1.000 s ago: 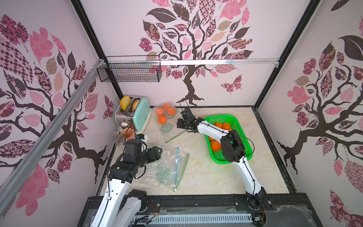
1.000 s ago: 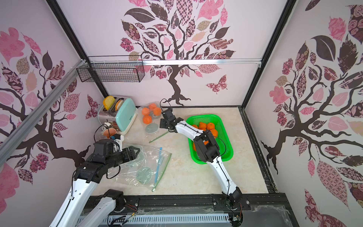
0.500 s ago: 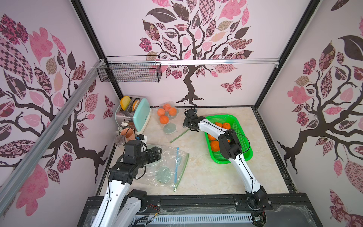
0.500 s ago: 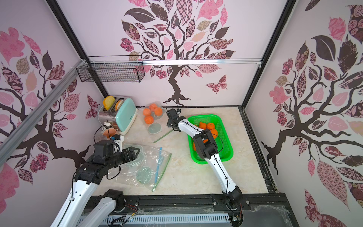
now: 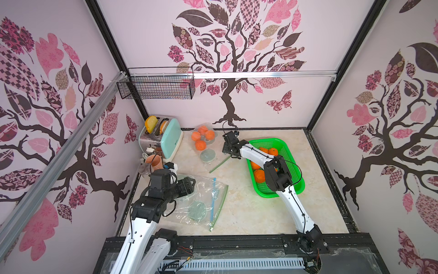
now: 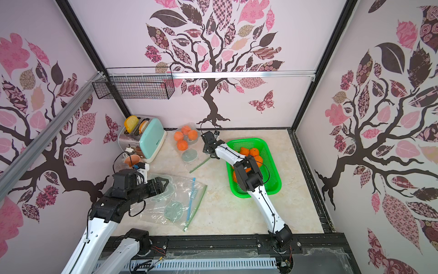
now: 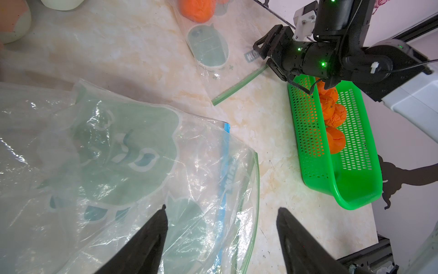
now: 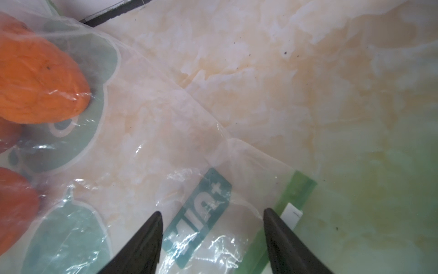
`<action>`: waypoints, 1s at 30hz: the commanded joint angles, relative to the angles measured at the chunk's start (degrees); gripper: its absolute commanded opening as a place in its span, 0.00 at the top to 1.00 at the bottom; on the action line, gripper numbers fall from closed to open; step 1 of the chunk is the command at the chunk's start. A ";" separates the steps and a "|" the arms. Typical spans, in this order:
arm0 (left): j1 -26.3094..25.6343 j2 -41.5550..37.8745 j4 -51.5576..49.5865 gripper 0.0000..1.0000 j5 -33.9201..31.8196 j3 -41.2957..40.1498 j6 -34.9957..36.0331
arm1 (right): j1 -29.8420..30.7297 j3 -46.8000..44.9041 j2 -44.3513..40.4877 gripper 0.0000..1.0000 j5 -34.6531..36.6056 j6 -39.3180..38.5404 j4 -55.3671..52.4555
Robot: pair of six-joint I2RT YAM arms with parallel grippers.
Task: Open the zip-top bag and take out the orange
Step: Adjust the zipper food storage bag at the center of the board.
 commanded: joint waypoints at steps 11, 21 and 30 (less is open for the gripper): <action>0.09 -0.74 1.12 0.26 -0.93 -0.50 -0.15 | 6.35 -15.96 -7.05 0.36 -11.92 -3.49 6.36; -0.05 -1.05 0.90 0.26 -1.32 -0.50 -0.24 | 6.67 -23.12 -17.20 0.35 -8.61 -7.20 10.55; -0.08 -0.94 1.21 0.26 -1.16 -0.57 -0.24 | 1.51 -30.71 -20.24 0.37 -17.03 -3.16 13.30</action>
